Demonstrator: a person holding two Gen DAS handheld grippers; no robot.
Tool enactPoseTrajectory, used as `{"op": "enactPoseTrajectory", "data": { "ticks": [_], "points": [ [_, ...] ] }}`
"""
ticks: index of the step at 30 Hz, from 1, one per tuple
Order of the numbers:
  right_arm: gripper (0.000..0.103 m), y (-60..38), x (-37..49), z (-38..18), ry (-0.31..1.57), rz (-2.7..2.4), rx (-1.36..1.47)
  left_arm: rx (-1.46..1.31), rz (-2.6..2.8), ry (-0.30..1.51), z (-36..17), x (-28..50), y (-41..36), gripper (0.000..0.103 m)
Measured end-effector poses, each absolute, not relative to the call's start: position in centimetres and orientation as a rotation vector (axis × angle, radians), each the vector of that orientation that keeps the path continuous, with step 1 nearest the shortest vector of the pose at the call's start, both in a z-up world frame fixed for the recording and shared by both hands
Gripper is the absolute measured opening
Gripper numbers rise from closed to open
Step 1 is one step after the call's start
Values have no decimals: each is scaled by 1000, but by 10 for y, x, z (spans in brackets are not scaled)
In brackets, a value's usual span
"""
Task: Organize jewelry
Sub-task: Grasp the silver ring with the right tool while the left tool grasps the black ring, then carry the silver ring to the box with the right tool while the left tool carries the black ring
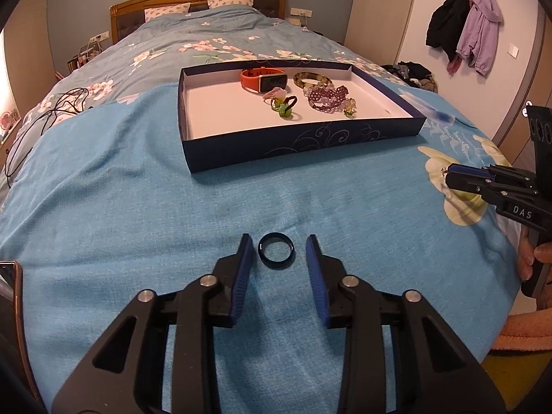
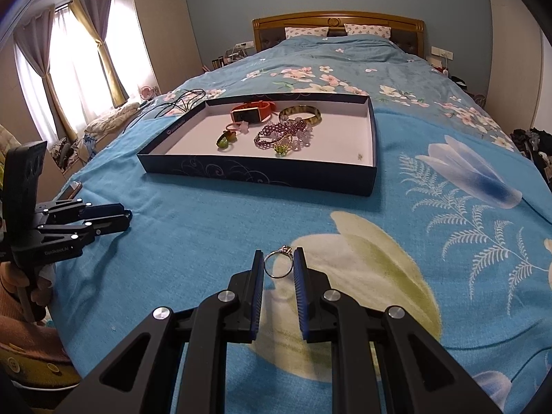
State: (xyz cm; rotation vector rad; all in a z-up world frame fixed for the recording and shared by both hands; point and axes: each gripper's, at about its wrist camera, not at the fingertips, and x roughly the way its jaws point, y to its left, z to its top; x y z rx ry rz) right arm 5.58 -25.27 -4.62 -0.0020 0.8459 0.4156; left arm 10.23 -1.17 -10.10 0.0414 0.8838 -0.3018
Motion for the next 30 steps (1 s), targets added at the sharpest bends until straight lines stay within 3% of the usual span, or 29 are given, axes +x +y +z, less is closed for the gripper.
{"op": "enactPoseTrajectory", "data": {
  "ticks": [4,30],
  "points": [
    [15,-252,57,-45,839,425,9,53,-297,881,-102,102,-13,23],
    [15,-243,64,-29,779,470,28,4,-344,809,-79,100,-19,22]
  ]
}}
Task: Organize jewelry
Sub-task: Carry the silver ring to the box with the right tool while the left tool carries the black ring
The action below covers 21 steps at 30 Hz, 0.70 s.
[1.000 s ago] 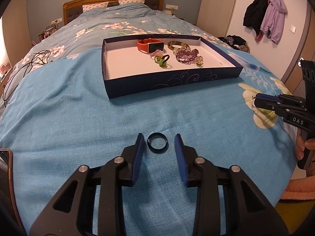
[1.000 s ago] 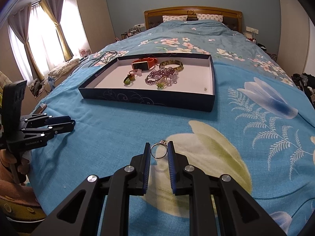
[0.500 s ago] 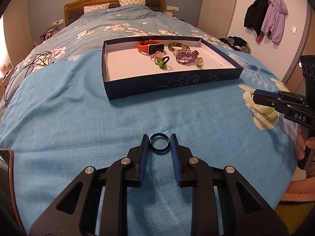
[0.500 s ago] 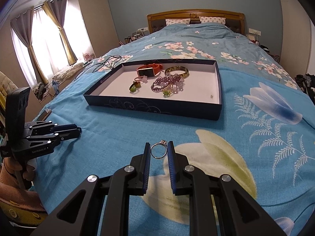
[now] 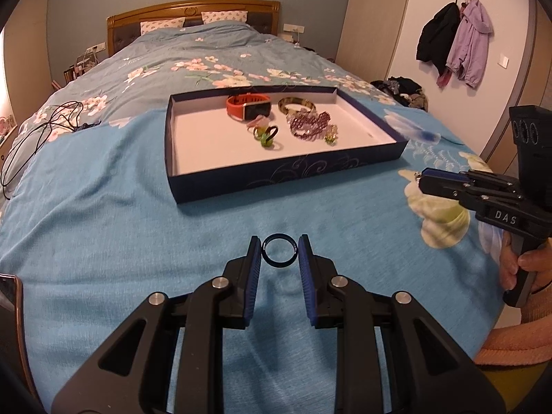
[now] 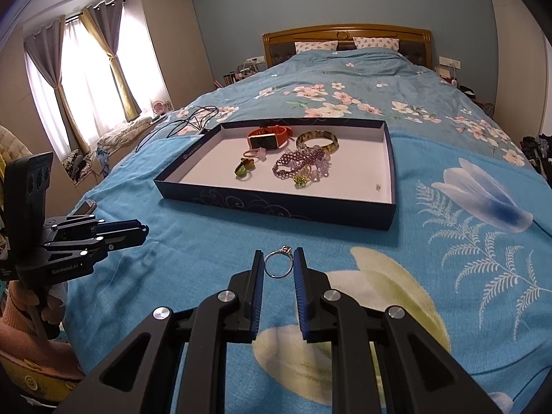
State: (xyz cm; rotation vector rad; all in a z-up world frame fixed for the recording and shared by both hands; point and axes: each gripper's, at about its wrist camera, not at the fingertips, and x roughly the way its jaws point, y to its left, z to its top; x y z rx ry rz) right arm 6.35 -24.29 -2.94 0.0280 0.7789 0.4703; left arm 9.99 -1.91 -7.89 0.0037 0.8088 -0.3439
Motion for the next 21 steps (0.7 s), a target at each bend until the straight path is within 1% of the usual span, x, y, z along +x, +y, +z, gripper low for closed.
{"op": "enactPoseTrajectory", "data": {
  "ticks": [21],
  "points": [
    [15,-230,74,-19,748,511,29,-6,-385,745,-56,108,-32,22]
  ]
}}
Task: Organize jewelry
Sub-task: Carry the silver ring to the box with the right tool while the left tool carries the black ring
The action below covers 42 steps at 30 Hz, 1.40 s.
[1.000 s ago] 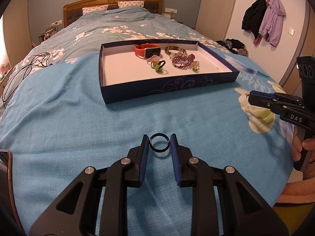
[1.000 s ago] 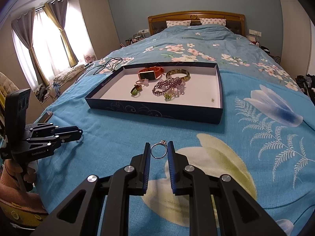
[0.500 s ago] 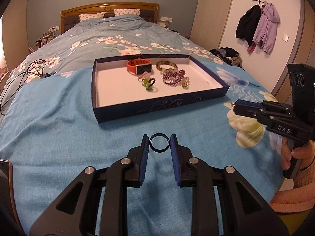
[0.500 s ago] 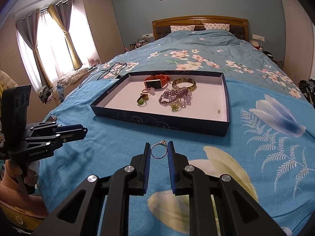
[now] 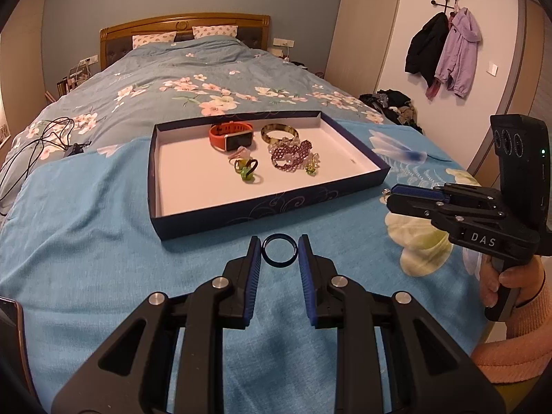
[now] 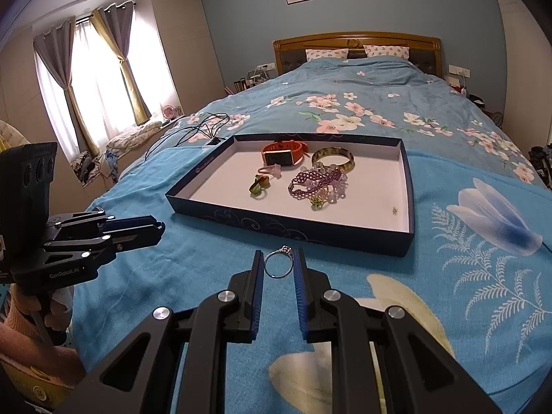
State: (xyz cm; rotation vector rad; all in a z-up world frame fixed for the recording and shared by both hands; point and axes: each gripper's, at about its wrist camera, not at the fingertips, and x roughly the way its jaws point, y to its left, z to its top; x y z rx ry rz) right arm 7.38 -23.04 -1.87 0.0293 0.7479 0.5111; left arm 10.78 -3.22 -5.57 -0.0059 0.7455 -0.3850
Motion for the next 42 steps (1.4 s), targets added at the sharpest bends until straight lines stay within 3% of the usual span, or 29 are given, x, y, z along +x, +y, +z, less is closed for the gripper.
{"op": "enactPoseTrajectory", "data": {
  "ticks": [42],
  "points": [
    [15,-222,91,-4,702,528,15,-8,-384,677,-30,118,-36,22]
  ]
}}
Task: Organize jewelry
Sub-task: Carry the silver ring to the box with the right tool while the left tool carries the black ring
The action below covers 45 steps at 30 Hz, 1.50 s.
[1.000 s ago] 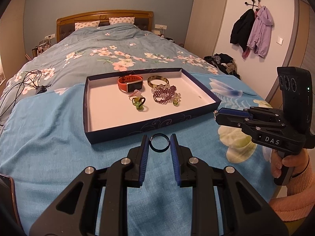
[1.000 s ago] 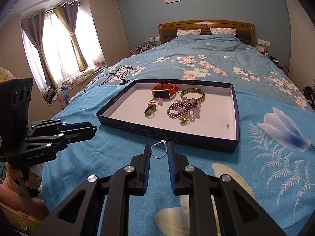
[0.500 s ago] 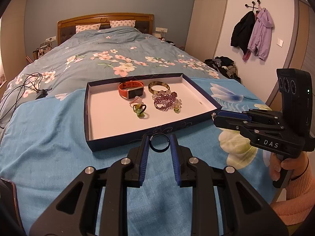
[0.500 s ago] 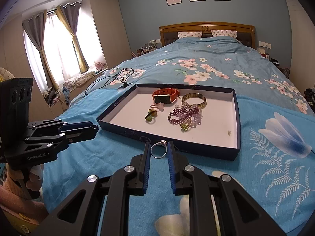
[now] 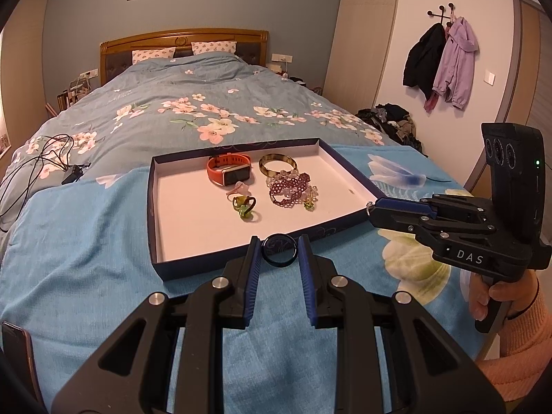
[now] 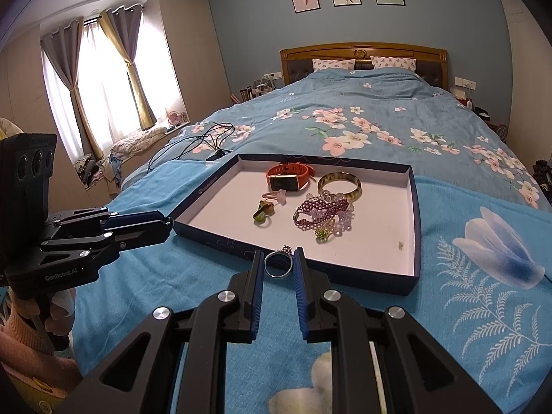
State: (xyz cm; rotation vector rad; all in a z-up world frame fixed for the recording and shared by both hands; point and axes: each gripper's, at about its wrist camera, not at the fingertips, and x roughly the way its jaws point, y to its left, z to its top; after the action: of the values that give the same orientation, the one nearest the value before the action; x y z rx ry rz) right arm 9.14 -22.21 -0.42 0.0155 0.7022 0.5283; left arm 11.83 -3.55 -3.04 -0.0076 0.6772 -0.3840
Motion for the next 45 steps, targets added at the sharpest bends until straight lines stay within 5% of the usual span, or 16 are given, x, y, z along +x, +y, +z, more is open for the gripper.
{"op": "enactPoseTrajectory", "data": {
  "ticks": [45],
  "points": [
    [15,-204,147,-14,748,531,-11,12,-359,711,-37,175,-53,22]
  ]
}}
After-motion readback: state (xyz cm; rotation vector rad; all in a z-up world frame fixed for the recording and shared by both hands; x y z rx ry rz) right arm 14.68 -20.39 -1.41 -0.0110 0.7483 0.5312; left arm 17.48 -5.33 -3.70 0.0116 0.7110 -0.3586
